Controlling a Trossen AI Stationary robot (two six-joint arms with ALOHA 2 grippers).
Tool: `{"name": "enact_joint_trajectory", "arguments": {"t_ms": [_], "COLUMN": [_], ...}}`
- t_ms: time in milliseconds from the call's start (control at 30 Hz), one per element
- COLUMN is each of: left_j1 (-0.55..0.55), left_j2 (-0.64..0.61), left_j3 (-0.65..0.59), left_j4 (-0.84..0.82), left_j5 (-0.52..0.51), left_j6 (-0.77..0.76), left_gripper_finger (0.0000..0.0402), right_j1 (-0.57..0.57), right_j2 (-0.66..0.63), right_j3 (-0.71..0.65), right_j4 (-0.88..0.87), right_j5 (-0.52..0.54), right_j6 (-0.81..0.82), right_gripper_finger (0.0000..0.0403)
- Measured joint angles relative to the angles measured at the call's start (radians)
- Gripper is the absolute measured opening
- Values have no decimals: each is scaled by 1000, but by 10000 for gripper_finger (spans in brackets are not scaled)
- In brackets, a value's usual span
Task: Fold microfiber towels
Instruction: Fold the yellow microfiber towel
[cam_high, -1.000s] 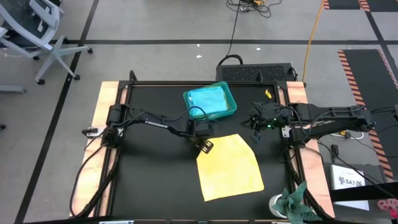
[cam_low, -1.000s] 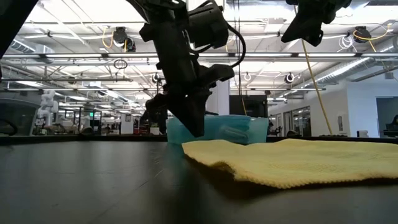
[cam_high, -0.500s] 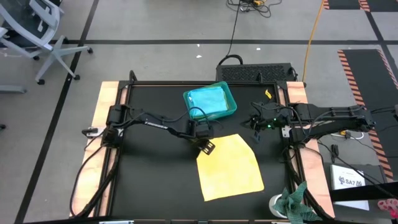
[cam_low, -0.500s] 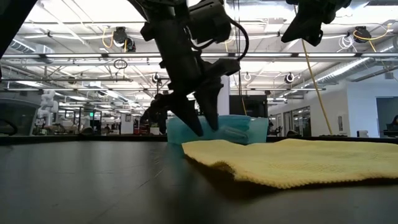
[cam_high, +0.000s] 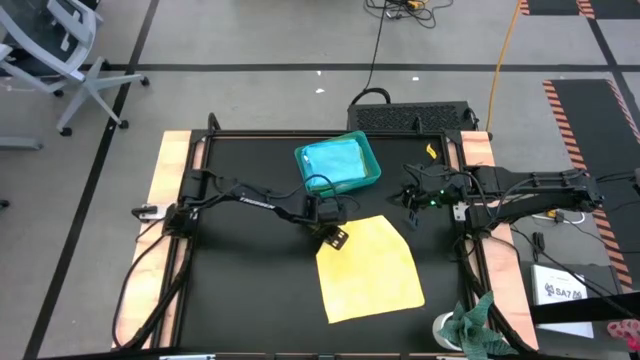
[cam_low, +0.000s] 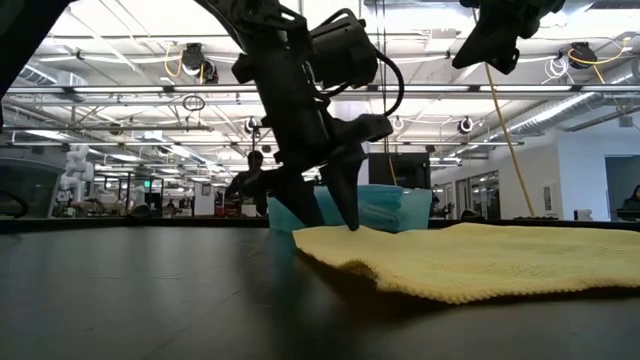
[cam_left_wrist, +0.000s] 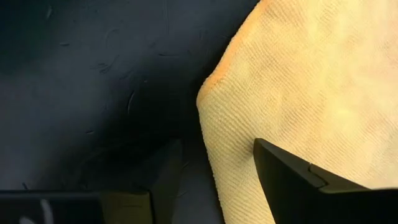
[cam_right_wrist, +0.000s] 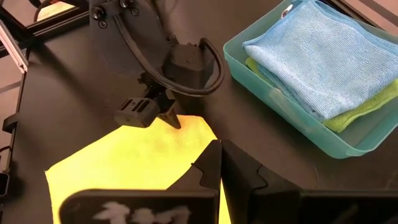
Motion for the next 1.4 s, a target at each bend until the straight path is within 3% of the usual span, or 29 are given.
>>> {"name": "enact_joint_trajectory", "arguments": {"t_ms": [233,600,1233,1400], "left_j1": [5,25,74,50], "left_j2": [2,4,-48,-105], "left_j3": [-1,-1,2,3], "left_j4": [42,43,7,-17], "left_j5": [31,59,22,-46], "left_j6": [-34,-8,127,133], "left_gripper_finger": [157,9,3,2], "right_j1": [0,0,0,0], "right_j2": [0,0,0,0], "right_j3": [0,0,0,0], "right_j4": [0,0,0,-4], "right_j5": [0,0,0,3], "right_j6": [0,0,0,2], "right_gripper_finger": [0,0,0,0]}}
